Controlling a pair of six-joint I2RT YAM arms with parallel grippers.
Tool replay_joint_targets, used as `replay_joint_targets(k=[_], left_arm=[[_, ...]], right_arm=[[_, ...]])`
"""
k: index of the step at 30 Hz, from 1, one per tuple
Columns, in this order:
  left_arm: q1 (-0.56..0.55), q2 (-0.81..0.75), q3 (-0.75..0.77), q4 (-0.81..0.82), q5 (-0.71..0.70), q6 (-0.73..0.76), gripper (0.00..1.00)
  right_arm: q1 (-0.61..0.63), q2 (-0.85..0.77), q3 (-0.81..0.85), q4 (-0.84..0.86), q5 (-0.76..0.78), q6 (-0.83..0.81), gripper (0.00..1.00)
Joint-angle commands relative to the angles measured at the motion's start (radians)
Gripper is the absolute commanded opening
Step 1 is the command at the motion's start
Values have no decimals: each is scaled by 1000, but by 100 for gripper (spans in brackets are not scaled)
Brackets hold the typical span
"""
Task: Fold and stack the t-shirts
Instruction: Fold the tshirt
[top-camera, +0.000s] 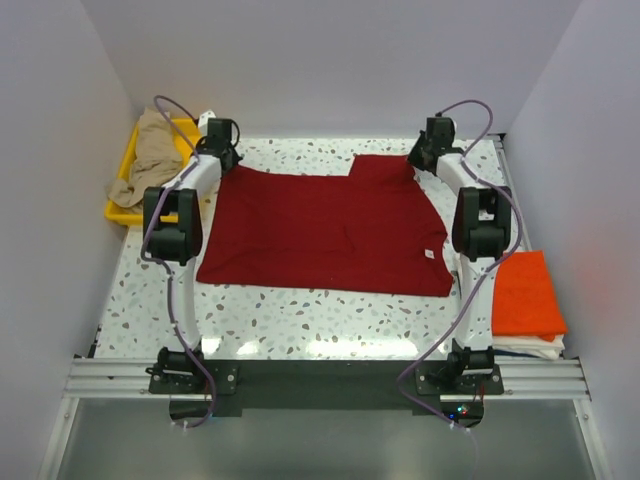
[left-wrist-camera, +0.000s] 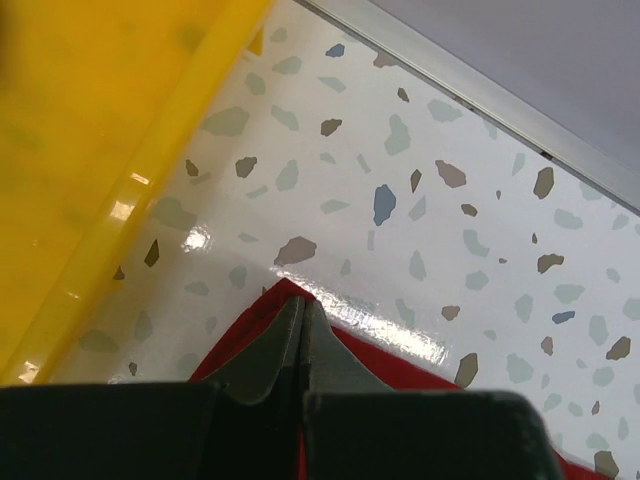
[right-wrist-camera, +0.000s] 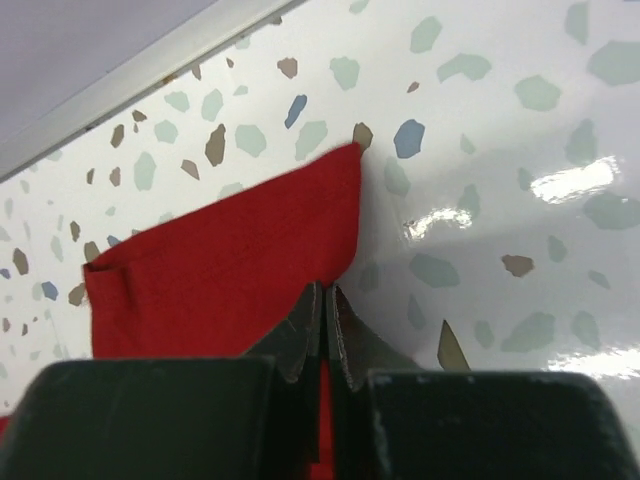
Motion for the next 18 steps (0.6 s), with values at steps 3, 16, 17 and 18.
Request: replay_joint_targets(k=[3, 16, 17, 18], left_arm=[[25, -85, -23, 59, -22, -5, 0], [56, -176, -139, 68, 6, -26, 0], [58, -187, -150, 70, 6, -31, 0], [58, -206, -174, 70, 6, -37, 0]], right_arm=[[-18, -170, -67, 63, -7, -14, 0], [-27, -397, -356, 115, -13, 17, 0], [-27, -411, -372, 117, -10, 20, 0], [-27, -426, -404, 114, -7, 23, 0]])
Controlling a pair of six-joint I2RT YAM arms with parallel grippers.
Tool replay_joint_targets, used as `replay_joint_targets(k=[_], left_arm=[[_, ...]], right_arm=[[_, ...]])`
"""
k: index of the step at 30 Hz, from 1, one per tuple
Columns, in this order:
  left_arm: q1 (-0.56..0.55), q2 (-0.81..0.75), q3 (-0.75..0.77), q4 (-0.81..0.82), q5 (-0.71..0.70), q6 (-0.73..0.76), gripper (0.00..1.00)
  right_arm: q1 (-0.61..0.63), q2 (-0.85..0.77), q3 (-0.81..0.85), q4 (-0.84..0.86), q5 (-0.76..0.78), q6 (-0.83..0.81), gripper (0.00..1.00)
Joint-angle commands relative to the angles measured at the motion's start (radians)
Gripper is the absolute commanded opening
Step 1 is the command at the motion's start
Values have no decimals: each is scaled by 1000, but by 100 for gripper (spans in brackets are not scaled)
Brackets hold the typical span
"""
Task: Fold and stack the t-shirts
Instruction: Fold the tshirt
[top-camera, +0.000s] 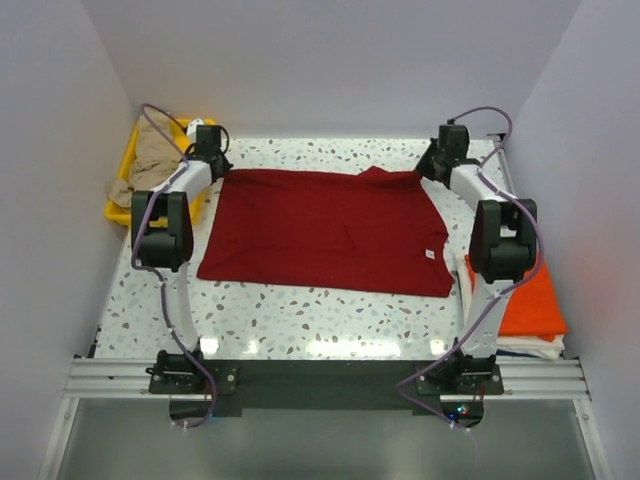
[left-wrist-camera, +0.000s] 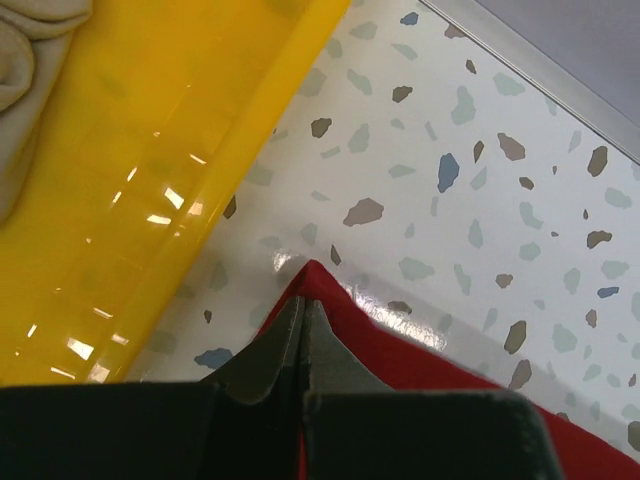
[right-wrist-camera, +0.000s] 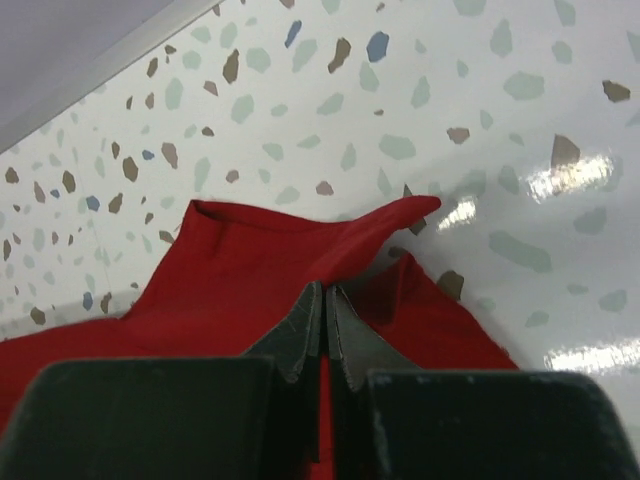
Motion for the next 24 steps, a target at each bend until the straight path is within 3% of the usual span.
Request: replay_joint_targets(k=[1, 12, 18, 24], left_arm=[[18, -120, -49, 62, -4, -37, 0], [21, -255, -253, 71, -15, -73, 0], [18, -178, -130, 11, 11, -67, 1], [-16, -46, 40, -51, 13, -53, 29]], right_arm=[[-7, -131, -62, 52, 17, 15, 0], [-13, -331, -311, 44, 34, 26, 0], [-13, -322, -322, 40, 1, 24, 0], [-15, -267, -277, 53, -8, 32, 0]])
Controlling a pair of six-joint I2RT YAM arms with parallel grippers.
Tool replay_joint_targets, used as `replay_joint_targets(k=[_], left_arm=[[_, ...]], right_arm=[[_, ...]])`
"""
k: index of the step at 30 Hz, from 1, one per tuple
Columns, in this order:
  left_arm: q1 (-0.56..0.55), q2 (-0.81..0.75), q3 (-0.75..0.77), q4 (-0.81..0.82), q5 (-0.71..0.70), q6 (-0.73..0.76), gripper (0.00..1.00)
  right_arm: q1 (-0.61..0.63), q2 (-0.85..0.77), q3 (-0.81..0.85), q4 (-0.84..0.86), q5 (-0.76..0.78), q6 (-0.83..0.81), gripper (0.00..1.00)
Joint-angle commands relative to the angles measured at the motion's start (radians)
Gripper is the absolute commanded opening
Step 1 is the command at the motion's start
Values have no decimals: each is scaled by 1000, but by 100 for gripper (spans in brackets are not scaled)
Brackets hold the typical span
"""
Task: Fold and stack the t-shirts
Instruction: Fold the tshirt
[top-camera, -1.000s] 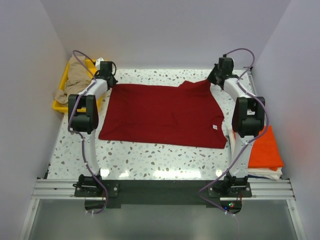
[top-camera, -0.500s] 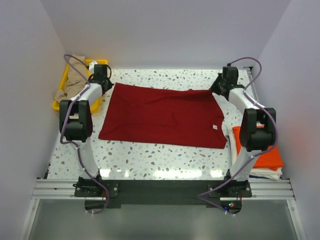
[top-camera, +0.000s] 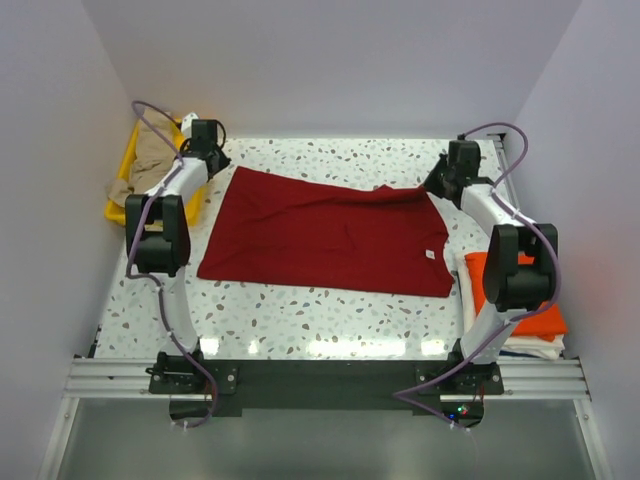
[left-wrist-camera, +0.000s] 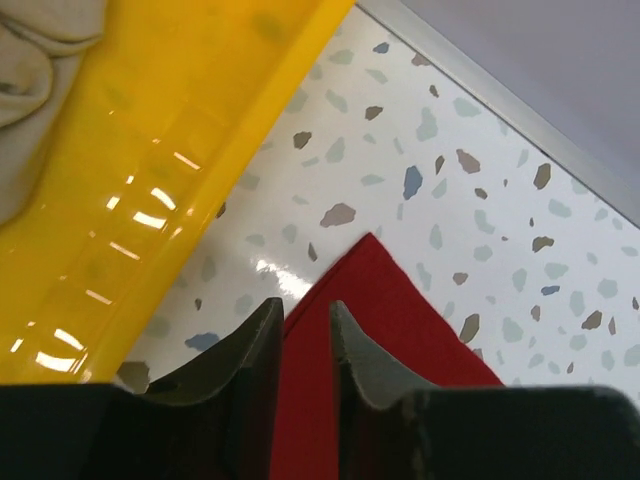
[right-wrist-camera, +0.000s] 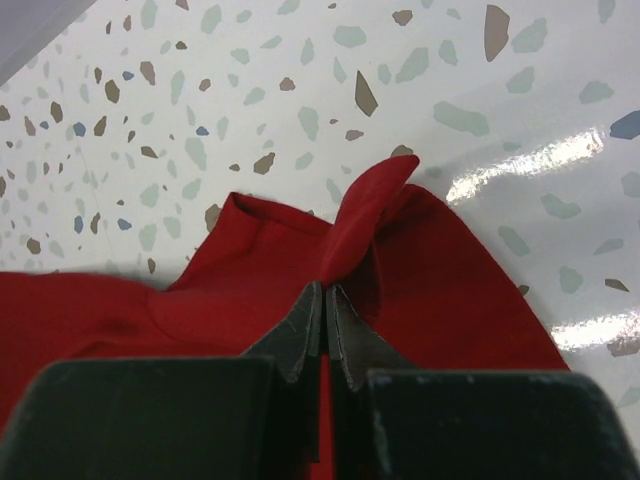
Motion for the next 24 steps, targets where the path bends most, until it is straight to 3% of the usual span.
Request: replay_joint_targets(k=[1, 13, 24], left_arm=[[-28, 76, 111, -25, -6, 6, 31], [-75, 298, 359, -64, -26, -11, 39], [-109, 323, 387, -88, -166, -28, 38]], right_arm=[[-4, 38, 49, 50, -4, 13, 0], [-5, 125, 132, 95, -46, 19, 0], [-8, 139, 118, 126, -66, 21, 0]])
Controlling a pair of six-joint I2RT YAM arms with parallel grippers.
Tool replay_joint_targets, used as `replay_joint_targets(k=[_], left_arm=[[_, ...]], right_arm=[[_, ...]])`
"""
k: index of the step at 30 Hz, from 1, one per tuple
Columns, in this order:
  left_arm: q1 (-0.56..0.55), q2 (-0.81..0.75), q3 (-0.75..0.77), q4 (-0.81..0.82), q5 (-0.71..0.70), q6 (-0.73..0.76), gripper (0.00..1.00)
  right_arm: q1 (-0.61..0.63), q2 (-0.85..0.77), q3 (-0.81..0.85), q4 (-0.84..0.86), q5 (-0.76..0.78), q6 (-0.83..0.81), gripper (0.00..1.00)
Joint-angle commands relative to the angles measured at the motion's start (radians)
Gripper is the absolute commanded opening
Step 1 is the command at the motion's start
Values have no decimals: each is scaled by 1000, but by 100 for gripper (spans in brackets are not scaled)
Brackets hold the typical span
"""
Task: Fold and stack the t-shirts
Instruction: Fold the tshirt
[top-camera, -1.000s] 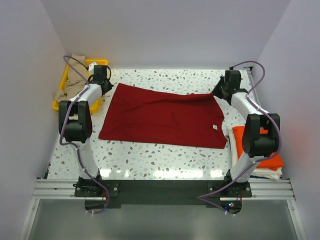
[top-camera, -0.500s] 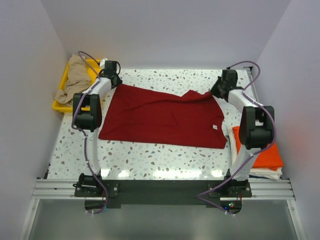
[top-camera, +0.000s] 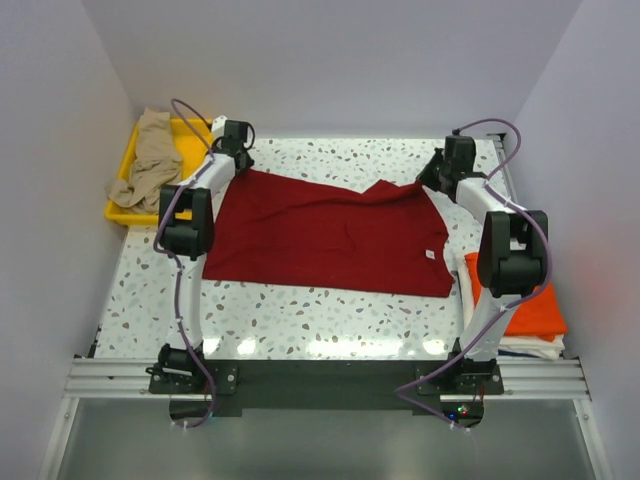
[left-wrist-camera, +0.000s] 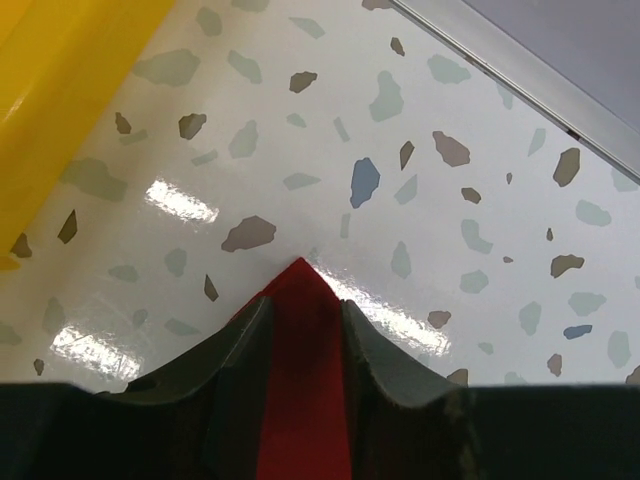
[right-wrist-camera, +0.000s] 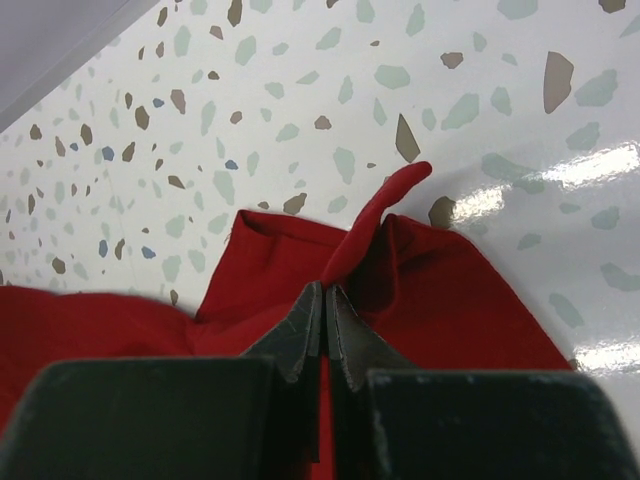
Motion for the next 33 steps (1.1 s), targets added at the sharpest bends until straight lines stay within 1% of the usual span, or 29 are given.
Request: replay_joint_targets(k=[1, 4, 7, 18, 19, 21, 24, 28, 30, 31, 33], left_arm=[[-15, 0, 50, -5, -102, 1, 37], [-25, 20, 89, -31, -153, 31, 37], [-32, 57, 132, -68, -168, 41, 37], [-42, 125, 188, -99, -168, 39, 38], [-42, 126, 188, -100, -168, 38, 37], [-42, 128, 188, -104, -167, 38, 33], [-44, 128, 182, -108, -160, 41, 26], [-42, 119, 170, -111, -159, 44, 5], [-42, 105, 145, -99, -159, 45, 3], [-42, 86, 137, -84, -159, 49, 0], [-42, 66, 127, -68, -157, 58, 0]], right_arm=[[-5, 11, 30, 61, -16, 11, 0], [-9, 16, 32, 65, -28, 19, 0], [-7, 19, 32, 69, -35, 22, 0], [-10, 20, 27, 75, -53, 25, 0], [-12, 20, 27, 78, -54, 27, 0], [-13, 23, 27, 77, -61, 28, 0], [-15, 26, 28, 78, -70, 31, 0], [-16, 28, 27, 78, -73, 33, 0], [-16, 26, 30, 78, -76, 36, 0], [-16, 26, 32, 78, -78, 34, 0], [-16, 28, 42, 75, -79, 34, 0]])
